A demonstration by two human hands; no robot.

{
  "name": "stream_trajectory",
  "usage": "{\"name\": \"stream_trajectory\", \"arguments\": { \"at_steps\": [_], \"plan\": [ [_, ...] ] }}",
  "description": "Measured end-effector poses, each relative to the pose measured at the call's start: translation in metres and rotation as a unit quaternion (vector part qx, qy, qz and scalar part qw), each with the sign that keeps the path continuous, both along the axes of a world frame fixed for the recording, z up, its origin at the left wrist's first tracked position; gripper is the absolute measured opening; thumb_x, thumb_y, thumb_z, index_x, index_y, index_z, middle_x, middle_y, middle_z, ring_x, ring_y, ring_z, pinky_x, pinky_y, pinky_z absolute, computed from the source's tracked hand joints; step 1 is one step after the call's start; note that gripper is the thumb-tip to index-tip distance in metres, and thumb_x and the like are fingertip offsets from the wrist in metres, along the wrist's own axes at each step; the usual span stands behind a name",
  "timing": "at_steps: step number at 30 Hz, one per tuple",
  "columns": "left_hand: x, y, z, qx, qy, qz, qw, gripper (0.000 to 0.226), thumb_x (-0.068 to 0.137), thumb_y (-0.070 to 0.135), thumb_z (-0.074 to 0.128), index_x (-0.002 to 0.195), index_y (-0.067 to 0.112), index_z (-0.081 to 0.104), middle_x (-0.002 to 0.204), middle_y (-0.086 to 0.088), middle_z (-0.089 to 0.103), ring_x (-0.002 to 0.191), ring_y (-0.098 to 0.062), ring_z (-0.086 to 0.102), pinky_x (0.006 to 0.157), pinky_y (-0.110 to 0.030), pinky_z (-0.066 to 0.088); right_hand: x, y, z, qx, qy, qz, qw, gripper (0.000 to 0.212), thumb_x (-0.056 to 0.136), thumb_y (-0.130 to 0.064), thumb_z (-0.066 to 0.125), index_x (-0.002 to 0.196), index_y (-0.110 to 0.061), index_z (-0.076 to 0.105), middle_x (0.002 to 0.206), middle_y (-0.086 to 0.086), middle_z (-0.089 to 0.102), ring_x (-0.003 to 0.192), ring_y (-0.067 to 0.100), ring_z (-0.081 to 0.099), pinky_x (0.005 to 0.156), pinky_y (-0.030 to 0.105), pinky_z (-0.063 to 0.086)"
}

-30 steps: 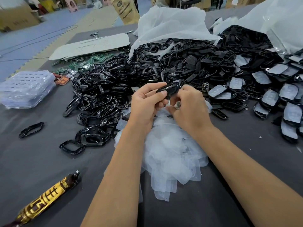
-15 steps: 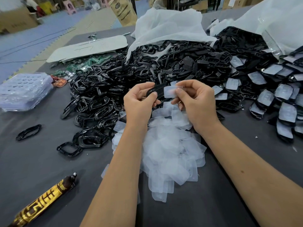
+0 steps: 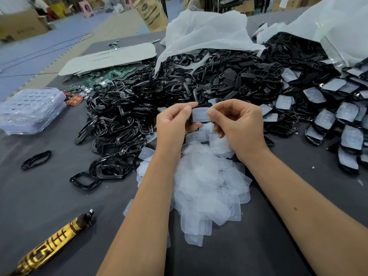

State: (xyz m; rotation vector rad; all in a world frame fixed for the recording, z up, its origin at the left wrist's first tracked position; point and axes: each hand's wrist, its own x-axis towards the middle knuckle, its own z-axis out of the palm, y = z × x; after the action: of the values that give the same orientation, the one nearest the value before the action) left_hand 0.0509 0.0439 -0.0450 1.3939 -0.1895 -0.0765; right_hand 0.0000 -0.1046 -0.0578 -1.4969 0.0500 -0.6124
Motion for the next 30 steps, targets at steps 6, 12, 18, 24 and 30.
{"name": "stream_trajectory", "arguments": {
  "at_steps": [6,12,18,24,30],
  "plan": [
    [-0.0022,-0.0006,0.0003,0.002,-0.010,-0.029,1.000,0.036,0.104,0.017,0.049,0.092,0.014,0.083,0.093,-0.014,0.078,0.067,-0.019,0.069,0.058,-0.026,0.057,0.0003,0.0036,-0.0004,-0.094,0.019,-0.063,0.993,0.017,0.085,-0.018,0.085,0.075,-0.016,0.072,0.061,-0.003,0.069,0.045,0.014,0.063,0.046,0.022,0.046],
    [-0.0023,-0.0005,-0.0005,0.028,-0.021,-0.045,0.998,0.030,0.099,0.014,0.052,0.095,0.014,0.082,0.092,-0.015,0.078,0.065,-0.022,0.068,0.063,-0.032,0.056,0.0007,0.0037,0.0005,-0.103,0.034,-0.102,0.989,0.018,0.085,-0.018,0.086,0.074,-0.013,0.072,0.060,-0.002,0.069,0.044,0.012,0.063,0.045,0.019,0.045],
    [-0.0039,-0.0010,-0.0012,0.046,-0.035,-0.049,0.997,0.022,0.094,-0.006,0.061,0.101,0.008,0.078,0.078,-0.006,0.076,0.057,-0.015,0.064,0.062,-0.022,0.056,0.0015,0.0025,-0.0002,-0.088,0.044,-0.115,0.988,0.020,0.086,-0.020,0.085,0.074,-0.012,0.070,0.061,0.003,0.069,0.044,0.016,0.063,0.043,0.022,0.045],
    [-0.0057,-0.0020,0.0012,0.055,-0.036,-0.042,0.997,0.021,0.093,-0.009,0.065,0.104,0.004,0.076,0.078,-0.005,0.076,0.055,-0.011,0.063,0.057,-0.019,0.054,0.0022,0.0020,-0.0007,-0.106,0.039,-0.113,0.987,0.018,0.085,-0.018,0.085,0.074,-0.013,0.072,0.062,0.001,0.070,0.047,0.013,0.063,0.045,0.020,0.047],
    [-0.0048,-0.0017,0.0004,0.051,-0.036,-0.037,0.997,0.018,0.093,-0.009,0.067,0.102,0.004,0.076,0.082,-0.009,0.076,0.056,-0.014,0.063,0.060,-0.021,0.056,0.0031,0.0012,-0.0013,-0.146,0.035,-0.111,0.982,0.016,0.084,-0.017,0.085,0.075,-0.014,0.072,0.065,-0.003,0.069,0.056,0.010,0.064,0.057,0.025,0.054]
  ]
}}
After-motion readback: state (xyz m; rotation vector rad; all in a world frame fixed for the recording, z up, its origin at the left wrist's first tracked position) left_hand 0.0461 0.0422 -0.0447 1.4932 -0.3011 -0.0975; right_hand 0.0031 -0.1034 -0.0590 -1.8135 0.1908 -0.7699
